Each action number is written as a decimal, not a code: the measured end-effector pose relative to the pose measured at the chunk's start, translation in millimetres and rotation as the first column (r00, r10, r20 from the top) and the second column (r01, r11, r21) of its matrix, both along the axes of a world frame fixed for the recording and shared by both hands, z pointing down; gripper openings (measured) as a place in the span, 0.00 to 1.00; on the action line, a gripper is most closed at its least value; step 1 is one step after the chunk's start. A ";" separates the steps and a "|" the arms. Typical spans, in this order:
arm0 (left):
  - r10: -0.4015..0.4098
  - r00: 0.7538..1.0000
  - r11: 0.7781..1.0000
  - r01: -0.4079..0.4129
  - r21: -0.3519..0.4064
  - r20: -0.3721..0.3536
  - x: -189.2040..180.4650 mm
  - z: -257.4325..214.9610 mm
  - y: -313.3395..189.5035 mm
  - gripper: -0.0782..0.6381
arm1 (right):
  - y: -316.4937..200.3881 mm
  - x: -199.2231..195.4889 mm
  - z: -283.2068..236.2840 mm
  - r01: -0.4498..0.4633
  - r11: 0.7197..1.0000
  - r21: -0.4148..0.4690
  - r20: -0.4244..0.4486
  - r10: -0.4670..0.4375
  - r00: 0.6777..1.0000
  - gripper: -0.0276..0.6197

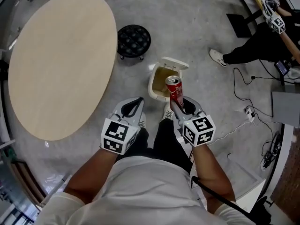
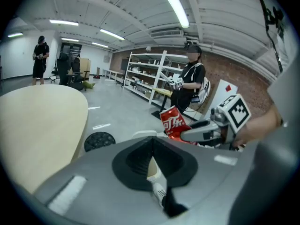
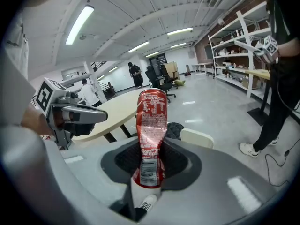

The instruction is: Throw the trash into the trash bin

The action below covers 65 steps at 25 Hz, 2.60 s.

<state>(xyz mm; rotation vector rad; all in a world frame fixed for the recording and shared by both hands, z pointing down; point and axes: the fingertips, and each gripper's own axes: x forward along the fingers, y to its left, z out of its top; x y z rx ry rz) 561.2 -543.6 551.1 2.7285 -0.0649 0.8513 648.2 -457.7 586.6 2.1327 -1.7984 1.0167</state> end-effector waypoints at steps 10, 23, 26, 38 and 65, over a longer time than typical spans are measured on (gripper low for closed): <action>-0.048 0.990 0.999 0.050 -0.011 0.131 15.9 69.8 9.1 0.12 | -6.5 40.6 112.0 -0.019 0.994 -0.111 0.123 0.033 0.992 0.21; -0.037 0.962 0.997 0.053 -0.051 0.272 42.6 155.8 24.7 0.12 | -1.2 55.5 251.3 0.101 0.937 -0.334 0.219 -0.027 0.975 0.21; -0.036 0.957 0.996 0.056 -0.062 0.288 48.8 171.5 27.5 0.12 | -3.9 57.6 274.0 0.145 0.917 -0.371 0.219 -0.065 0.974 0.21; -0.069 0.937 0.991 0.104 -0.086 0.341 65.5 230.4 22.7 0.12 | -23.5 64.5 339.8 0.221 0.877 -0.426 0.256 -0.117 0.960 0.21; -0.063 0.889 0.977 0.148 -0.153 0.454 78.1 308.9 31.0 0.12 | -38.7 74.1 392.9 0.236 0.798 -0.554 0.238 -0.120 0.964 0.33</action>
